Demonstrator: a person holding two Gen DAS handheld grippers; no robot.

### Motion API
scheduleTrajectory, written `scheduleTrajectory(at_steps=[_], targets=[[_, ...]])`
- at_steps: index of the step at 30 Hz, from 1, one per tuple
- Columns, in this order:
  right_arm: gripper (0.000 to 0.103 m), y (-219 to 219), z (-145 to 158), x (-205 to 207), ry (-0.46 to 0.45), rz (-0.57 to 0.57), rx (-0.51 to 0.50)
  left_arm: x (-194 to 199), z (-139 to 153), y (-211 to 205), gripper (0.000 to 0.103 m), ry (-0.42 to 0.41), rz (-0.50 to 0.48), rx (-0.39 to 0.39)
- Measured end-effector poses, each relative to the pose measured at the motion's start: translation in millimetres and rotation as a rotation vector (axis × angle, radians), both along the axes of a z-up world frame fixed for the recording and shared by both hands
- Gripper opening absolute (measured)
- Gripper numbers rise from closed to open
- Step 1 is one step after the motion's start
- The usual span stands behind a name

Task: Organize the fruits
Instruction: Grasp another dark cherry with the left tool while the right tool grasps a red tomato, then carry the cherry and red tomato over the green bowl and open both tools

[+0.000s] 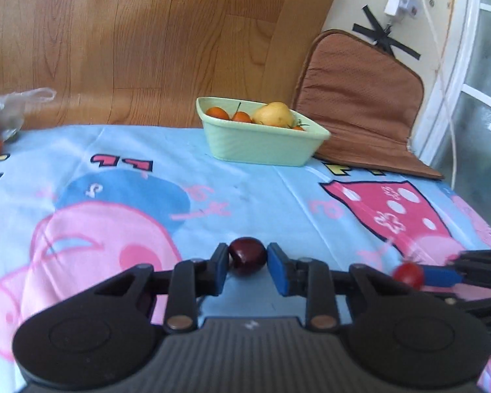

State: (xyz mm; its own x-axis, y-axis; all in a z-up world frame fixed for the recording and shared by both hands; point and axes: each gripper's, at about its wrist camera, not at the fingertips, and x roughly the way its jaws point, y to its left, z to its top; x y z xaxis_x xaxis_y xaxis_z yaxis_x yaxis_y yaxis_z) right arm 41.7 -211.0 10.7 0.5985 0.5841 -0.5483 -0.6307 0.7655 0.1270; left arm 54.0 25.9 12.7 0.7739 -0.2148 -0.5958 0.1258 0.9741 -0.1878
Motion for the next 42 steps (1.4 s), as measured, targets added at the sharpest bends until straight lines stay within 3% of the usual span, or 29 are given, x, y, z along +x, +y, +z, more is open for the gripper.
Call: scheduleTrajectory(at_steps=[7, 11, 16, 22, 25, 31, 32, 35, 38, 42], targets=[[0.033, 29.1, 1.6, -31.5, -0.01, 0.116, 0.04, -77.3, 7.9, 4.5, 0.026, -0.046, 0.055, -0.019], [0.033, 33.7, 3.1, -40.8, -0.015, 0.134, 0.042, -95.8, 2.9, 2.8, 0.027, -0.036, 0.042, 0.007], [0.034, 37.4, -3.5, -43.5, -0.014, 0.104, -0.005, -96.9, -4.3, 1.3, 0.028, -0.041, 0.047, 0.02], [0.035, 38.4, -5.6, -53.9, -0.058, 0.089, -0.039, -111.4, -0.7, -2.0, 0.044, -0.1, 0.063, 0.056], [0.045, 33.4, -6.0, -56.9, -0.061, 0.075, -0.028, -112.3, -0.4, -4.4, 0.046, -0.102, 0.055, 0.07], [0.046, 31.4, -6.4, -54.6, -0.058, 0.064, -0.024, -96.1, -2.1, -9.4, 0.04, -0.068, 0.045, 0.096], [0.045, 32.6, -6.9, -55.5, -0.063, 0.069, -0.035, -93.9, -3.7, -10.7, 0.027, -0.053, 0.038, 0.099], [0.039, 31.2, -7.5, -62.6, -0.092, 0.09, -0.067, -98.9, -5.4, -13.1, 0.026, -0.055, 0.024, 0.108], [0.038, 24.8, -7.0, -63.3, -0.088, 0.085, -0.048, -99.4, -0.1, -13.6, 0.026, -0.053, -0.002, 0.059], [0.038, 23.9, 9.2, -38.2, -0.122, 0.056, -0.005, -67.6, 26.7, -16.2, 0.026, -0.089, -0.066, 0.022]])
